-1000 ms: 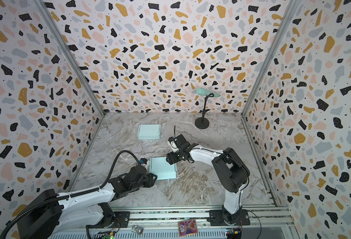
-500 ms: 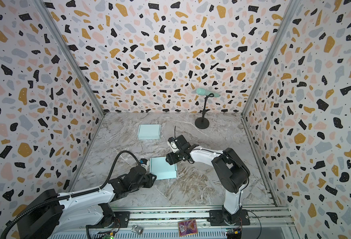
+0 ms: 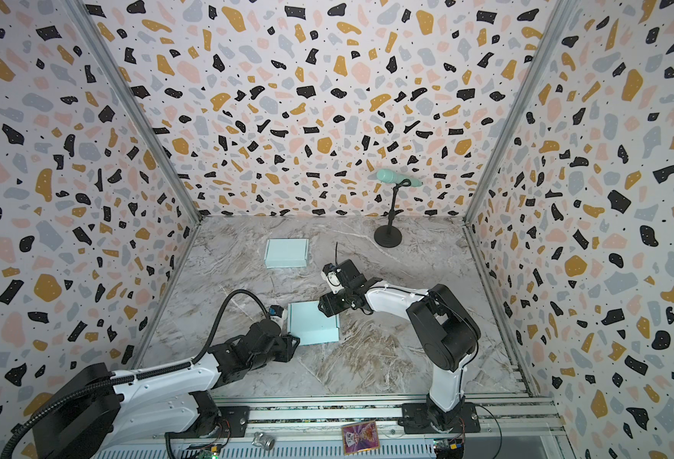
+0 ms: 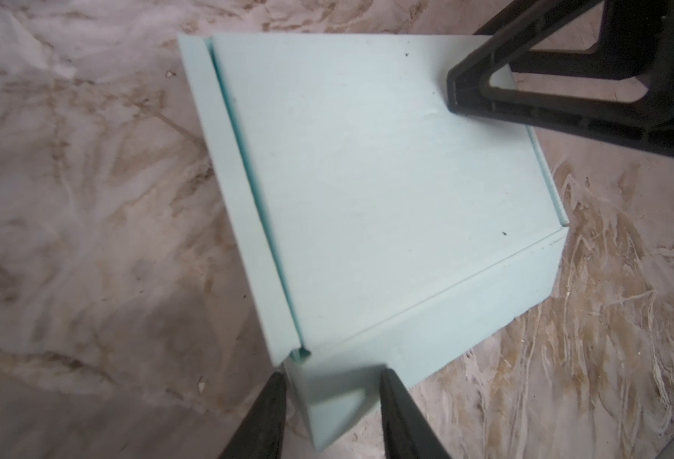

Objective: Fold the paper box

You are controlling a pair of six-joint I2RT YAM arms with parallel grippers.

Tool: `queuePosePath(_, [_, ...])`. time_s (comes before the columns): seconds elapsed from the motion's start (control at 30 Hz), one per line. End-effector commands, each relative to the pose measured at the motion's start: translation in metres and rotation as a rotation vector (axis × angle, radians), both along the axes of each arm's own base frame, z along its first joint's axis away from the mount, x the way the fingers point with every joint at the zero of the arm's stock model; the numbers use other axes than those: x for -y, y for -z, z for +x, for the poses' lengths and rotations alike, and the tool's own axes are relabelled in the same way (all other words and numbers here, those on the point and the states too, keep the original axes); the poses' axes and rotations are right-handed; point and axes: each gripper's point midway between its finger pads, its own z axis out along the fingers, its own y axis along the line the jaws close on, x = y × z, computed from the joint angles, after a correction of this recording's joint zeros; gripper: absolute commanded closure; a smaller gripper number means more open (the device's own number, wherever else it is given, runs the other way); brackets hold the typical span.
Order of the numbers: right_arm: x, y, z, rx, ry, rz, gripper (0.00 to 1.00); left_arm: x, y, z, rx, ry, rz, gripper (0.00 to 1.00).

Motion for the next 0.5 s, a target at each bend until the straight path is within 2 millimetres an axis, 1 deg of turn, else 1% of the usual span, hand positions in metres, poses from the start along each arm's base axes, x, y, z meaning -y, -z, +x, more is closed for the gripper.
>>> queuePosePath(0.0, [0.0098, 0.0114, -0.0094, -0.029, -0.003, -0.057, 0.28, -0.0132, 0.0080, -0.0030, 0.001, -0.008, 0.063, 0.58])
queuePosePath(0.13, [0.0092, 0.0132, -0.0092, -0.033, -0.004, -0.059, 0.29, -0.0156, 0.0091, -0.0040, -0.001, -0.009, 0.074, 0.58])
queuePosePath(0.2, [0.0089, 0.0135, -0.0089, -0.032, -0.007, -0.060, 0.30, -0.0175, 0.0096, -0.0036, 0.000, -0.016, 0.078, 0.61])
queuePosePath(0.33, [0.0084, 0.0155, -0.0099, -0.039, -0.011, -0.060, 0.31, -0.0209, 0.0148, -0.0021, -0.005, -0.031, 0.104, 0.61])
queuePosePath(0.47, [0.0064, 0.0176, -0.0124, -0.045, -0.018, -0.062, 0.31, -0.0188, 0.0178, 0.0011, -0.008, -0.030, 0.111, 0.62])
